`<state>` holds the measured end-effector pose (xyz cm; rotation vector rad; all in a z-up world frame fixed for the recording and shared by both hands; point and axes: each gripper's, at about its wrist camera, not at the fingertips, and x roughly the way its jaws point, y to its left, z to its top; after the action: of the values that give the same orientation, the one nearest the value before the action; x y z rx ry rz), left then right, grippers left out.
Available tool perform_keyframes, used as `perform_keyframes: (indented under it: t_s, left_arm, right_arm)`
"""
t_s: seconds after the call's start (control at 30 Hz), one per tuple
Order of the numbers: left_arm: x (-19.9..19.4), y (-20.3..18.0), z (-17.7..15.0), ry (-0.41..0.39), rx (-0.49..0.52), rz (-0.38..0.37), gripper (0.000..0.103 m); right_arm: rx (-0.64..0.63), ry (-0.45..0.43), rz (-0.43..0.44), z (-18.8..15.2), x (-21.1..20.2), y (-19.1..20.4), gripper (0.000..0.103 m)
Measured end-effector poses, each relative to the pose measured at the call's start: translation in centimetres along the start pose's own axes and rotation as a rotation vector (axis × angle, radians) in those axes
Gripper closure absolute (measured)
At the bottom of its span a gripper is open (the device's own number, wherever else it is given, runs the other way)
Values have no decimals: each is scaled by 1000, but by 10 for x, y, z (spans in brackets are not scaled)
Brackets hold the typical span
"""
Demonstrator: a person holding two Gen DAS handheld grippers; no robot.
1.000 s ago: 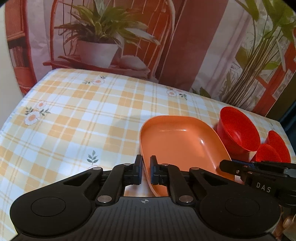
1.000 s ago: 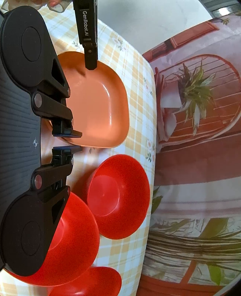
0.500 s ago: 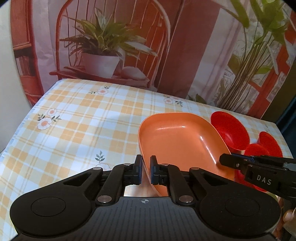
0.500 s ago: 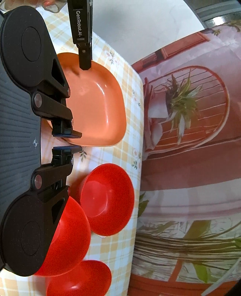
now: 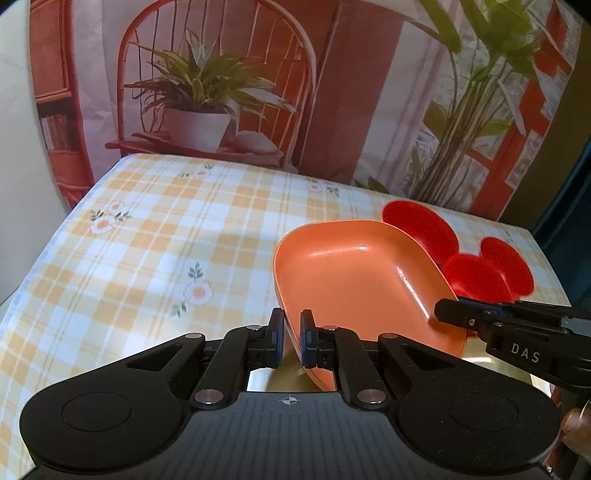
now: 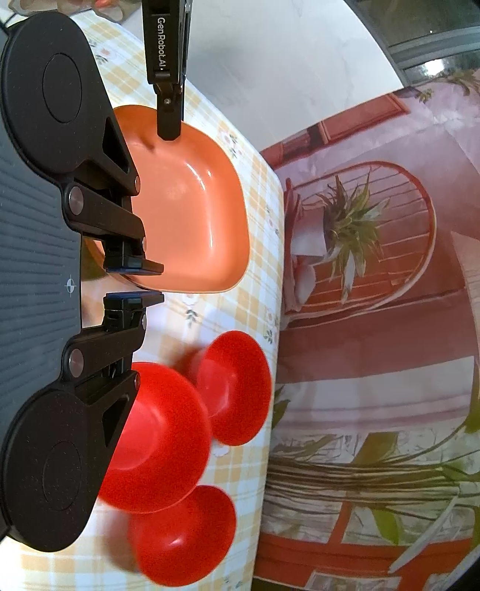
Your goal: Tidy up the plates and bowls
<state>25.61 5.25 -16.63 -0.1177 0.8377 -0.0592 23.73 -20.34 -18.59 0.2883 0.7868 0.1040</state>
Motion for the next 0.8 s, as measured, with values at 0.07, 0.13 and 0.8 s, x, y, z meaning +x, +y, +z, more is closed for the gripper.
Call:
perform_keyframes:
  t_s: [0.07,0.13,0.8]
  left_arm:
    - [-5,-1,-8,9,1,2,93]
    - [-7,-1,-14,19,-2,6,93]
    - [-11,-4,-51,63,21,26,93]
  right_arm:
    - [2,5,8,-8,-6,1,94]
    - [-2,13,14,-16,-10,3,94]
    - [-18,57,24,-56,-23,14,93]
